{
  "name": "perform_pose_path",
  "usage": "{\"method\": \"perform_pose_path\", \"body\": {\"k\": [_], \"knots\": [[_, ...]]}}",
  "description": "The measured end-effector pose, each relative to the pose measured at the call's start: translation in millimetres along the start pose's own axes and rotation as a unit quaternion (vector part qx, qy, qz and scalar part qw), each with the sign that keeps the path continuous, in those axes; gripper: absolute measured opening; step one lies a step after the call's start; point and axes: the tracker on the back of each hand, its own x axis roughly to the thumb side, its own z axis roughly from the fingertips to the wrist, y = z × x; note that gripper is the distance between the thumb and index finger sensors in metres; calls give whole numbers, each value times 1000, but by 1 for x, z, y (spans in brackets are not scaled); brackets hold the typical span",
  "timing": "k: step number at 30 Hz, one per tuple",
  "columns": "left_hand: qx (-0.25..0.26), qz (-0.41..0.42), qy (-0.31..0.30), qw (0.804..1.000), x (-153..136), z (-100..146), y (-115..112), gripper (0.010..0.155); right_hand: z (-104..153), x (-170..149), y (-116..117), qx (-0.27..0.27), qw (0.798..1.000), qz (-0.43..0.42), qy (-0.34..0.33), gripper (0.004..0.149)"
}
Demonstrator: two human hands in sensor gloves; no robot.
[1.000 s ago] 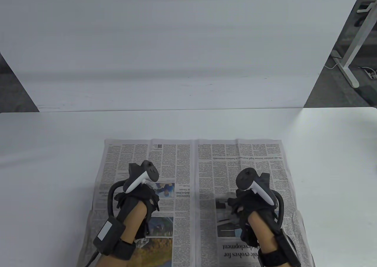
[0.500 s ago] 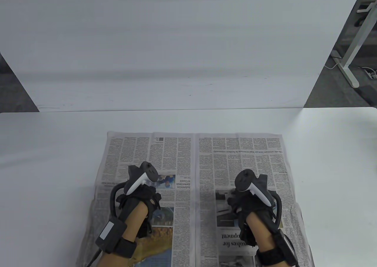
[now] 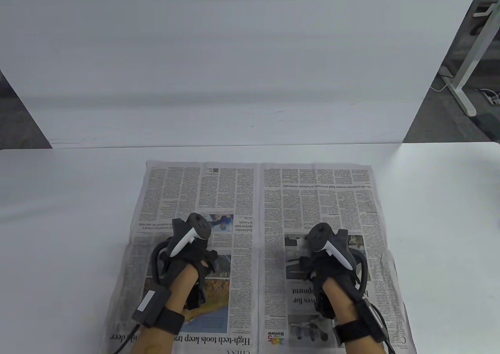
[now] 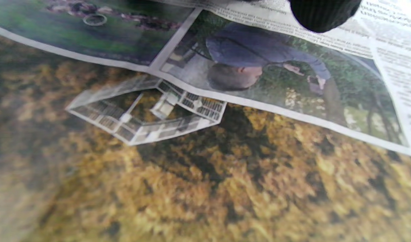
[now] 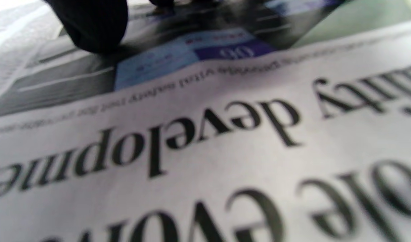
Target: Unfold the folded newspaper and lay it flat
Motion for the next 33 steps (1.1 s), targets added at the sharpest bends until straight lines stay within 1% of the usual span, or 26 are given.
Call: {"method": "perform_pose_path", "body": {"k": [2, 4, 5, 6, 9, 11, 13, 16, 18, 20, 22, 25, 33], "knots": [[7, -2, -1, 1000, 2, 1, 0, 72, 2, 1, 0, -3, 1000, -3, -4, 79], [19, -23, -9, 1000, 7, 5, -1, 73, 6, 6, 1, -6, 1000, -1, -14, 80], [43, -35, -23, 998, 13, 9, -1, 74, 10, 13, 2, -17, 999, -2, -31, 79], [55, -38, -34, 997, 16, 12, -2, 74, 13, 17, 4, -27, 999, 3, -39, 79], [63, -27, -109, 992, 32, 22, -9, 74, 23, 38, 10, -48, 996, 25, -75, 77], [60, -22, -145, 987, 41, 25, -17, 73, 28, 48, 17, -46, 994, 25, -97, 75], [57, -26, -160, 985, 48, 26, -24, 72, 29, 55, 23, -39, 993, 30, -110, 73], [59, -38, -159, 985, 54, 26, -31, 72, 29, 62, 31, -44, 991, 55, -118, 72], [43, -39, -158, 986, 56, 25, -35, 72, 29, 63, 34, -42, 990, 65, -117, 71], [35, -36, -154, 987, 56, 23, -37, 73, 28, 62, 35, -42, 991, 55, -118, 71], [28, -52, -148, 987, 55, 19, -41, 72, 26, 60, 35, -37, 991, 48, -120, 71], [36, -76, -145, 986, 55, 18, -42, 74, 24, 57, 35, -33, 991, 41, -119, 71], [47, -42, -129, 990, 43, 10, -40, 74, 14, 41, 28, -35, 994, 18, -100, 71]]}}
